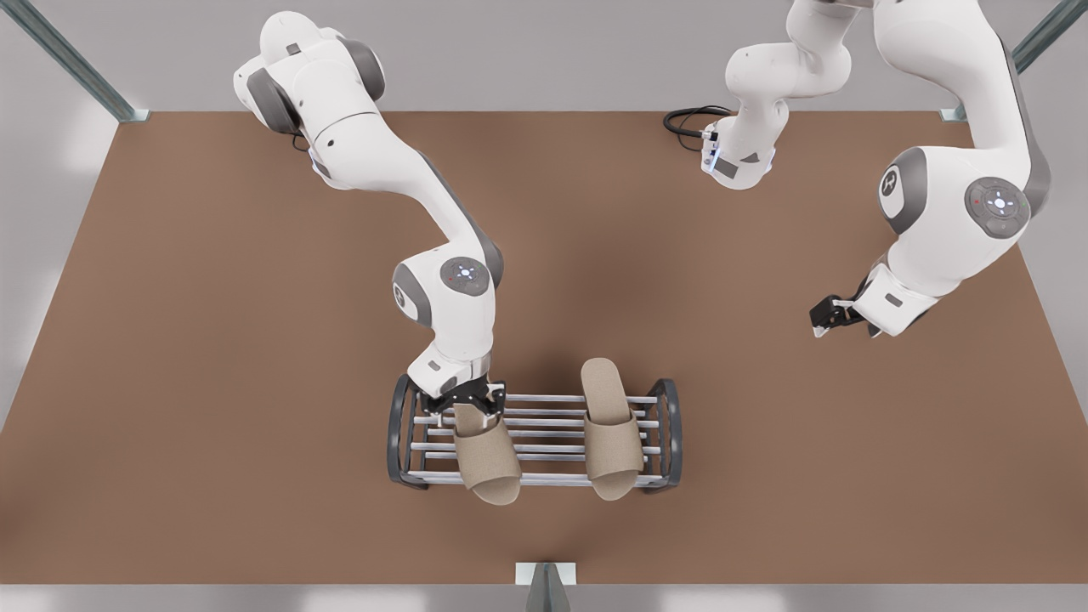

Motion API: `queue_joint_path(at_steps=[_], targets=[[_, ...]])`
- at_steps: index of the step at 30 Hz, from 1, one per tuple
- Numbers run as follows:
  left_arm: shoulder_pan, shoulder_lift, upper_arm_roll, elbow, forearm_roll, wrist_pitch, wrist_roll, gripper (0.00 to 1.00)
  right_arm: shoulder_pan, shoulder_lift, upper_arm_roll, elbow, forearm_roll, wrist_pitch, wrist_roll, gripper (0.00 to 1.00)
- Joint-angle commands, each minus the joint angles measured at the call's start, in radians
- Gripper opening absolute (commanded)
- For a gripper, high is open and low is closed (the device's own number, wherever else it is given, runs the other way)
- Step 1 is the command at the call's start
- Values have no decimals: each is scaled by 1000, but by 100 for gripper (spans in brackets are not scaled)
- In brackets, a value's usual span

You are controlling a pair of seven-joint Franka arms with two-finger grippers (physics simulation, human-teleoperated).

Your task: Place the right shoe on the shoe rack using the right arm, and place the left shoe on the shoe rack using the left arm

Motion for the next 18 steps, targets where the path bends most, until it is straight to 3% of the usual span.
queue_joint_path(at_steps=[1, 6, 13, 15, 17, 18], targets=[[-1, 0, -2, 1, 10, 0, 25, 100, 0, -9, 0, -9, 15, 10, -79, 100], [-1, -6, -3, 1, 10, -6, 25, 100, 15, -110, 5, -129, 13, 8, -77, 100], [1, -8, -6, 1, 10, -7, 25, 100, 103, -174, 56, -137, 16, -56, 58, 100], [1, -8, -6, 1, 8, -6, 25, 100, 98, -311, 82, -227, 16, -154, 73, 100], [-1, -5, -6, 1, 10, -3, 22, 100, -13, -619, 86, -506, 22, -159, -18, 100], [1, -5, -6, 1, 8, -4, 22, 100, -124, -750, 89, -555, 70, -239, -163, 100]])
